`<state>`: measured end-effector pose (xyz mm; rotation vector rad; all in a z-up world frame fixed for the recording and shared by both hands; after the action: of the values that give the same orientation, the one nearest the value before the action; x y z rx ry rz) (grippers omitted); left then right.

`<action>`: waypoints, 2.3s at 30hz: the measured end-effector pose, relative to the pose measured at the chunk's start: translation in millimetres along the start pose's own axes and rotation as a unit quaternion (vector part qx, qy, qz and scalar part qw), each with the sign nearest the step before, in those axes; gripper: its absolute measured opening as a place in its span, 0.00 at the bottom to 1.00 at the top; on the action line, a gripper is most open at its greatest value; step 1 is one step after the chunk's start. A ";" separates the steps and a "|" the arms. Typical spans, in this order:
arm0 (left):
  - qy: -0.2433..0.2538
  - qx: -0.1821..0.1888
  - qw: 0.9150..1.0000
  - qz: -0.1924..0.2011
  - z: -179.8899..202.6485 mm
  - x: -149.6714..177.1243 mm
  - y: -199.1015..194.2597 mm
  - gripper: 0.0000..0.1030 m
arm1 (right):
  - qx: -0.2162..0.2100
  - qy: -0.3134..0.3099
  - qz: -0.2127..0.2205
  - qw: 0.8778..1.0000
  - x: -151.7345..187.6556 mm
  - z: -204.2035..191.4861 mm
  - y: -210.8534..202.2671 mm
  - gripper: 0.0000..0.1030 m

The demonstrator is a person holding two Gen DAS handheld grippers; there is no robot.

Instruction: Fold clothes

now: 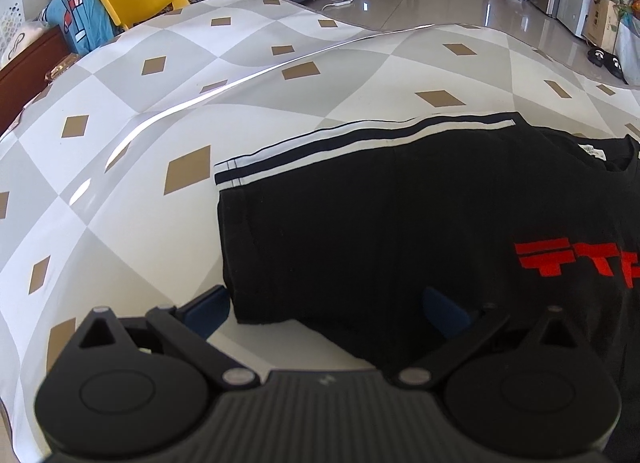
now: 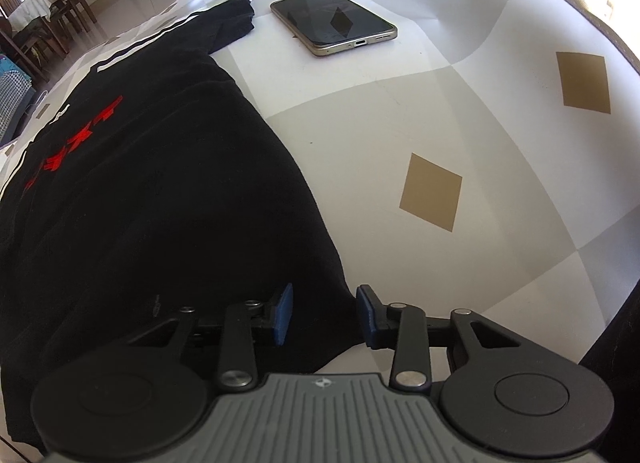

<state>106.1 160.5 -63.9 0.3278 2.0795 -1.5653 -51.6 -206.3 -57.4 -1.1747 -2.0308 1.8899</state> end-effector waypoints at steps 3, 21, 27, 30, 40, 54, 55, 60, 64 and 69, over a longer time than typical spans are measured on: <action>0.013 -0.006 1.000 0.007 2.4 -2.2 0.6 1.00 | -0.008 -0.029 0.005 1.000 3.5 -9.1 -1.2 0.08; 0.046 -0.020 0.998 0.033 3.1 -16.6 11.3 1.00 | 0.024 0.023 0.016 0.999 -14.0 10.4 -5.6 0.14; 0.047 -0.022 0.998 0.037 2.5 -25.6 18.6 1.00 | 0.000 0.021 0.001 1.000 -9.2 8.8 -7.2 0.36; 0.046 -0.024 0.998 0.039 2.9 -29.1 21.5 1.00 | -0.008 0.021 -0.013 1.000 -5.9 7.3 -4.8 0.38; 0.053 -0.027 0.997 0.044 5.2 -41.3 29.2 1.00 | 0.004 -0.001 -0.001 1.000 2.0 0.7 -3.6 0.46; 0.063 -0.028 0.996 0.048 6.7 -55.2 39.0 1.00 | -0.012 0.011 -0.006 1.000 5.8 3.5 -7.2 0.47; 0.063 -0.028 0.996 0.048 6.6 -55.7 39.1 1.00 | -0.021 0.013 -0.010 1.000 6.1 3.6 -7.8 0.47; 0.074 -0.035 0.995 0.050 7.3 -55.4 32.1 1.00 | -0.037 0.017 -0.018 0.999 7.9 3.7 -8.8 0.47; 0.071 -0.020 0.995 0.067 7.9 -55.3 12.1 1.00 | -0.040 0.035 -0.023 0.998 7.6 7.3 -6.9 0.48; 0.090 0.021 0.993 0.074 18.5 -51.1 -13.0 1.00 | -0.047 0.054 -0.029 0.997 7.5 11.2 -6.1 0.49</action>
<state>147.4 144.7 -29.7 0.6458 2.1038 -1.5404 -65.9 -210.1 -57.3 -1.1965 -2.0913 1.6841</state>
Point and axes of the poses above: each gripper's, at about its wrist camera, not at the fingertips, and y roughly the way its jaws point, z to its right, x to its underside, the point moved 1 cm from there along y, roughly the way its jaws point, and after that the axes turned 10 degrees about y, right-handed, at the moved point
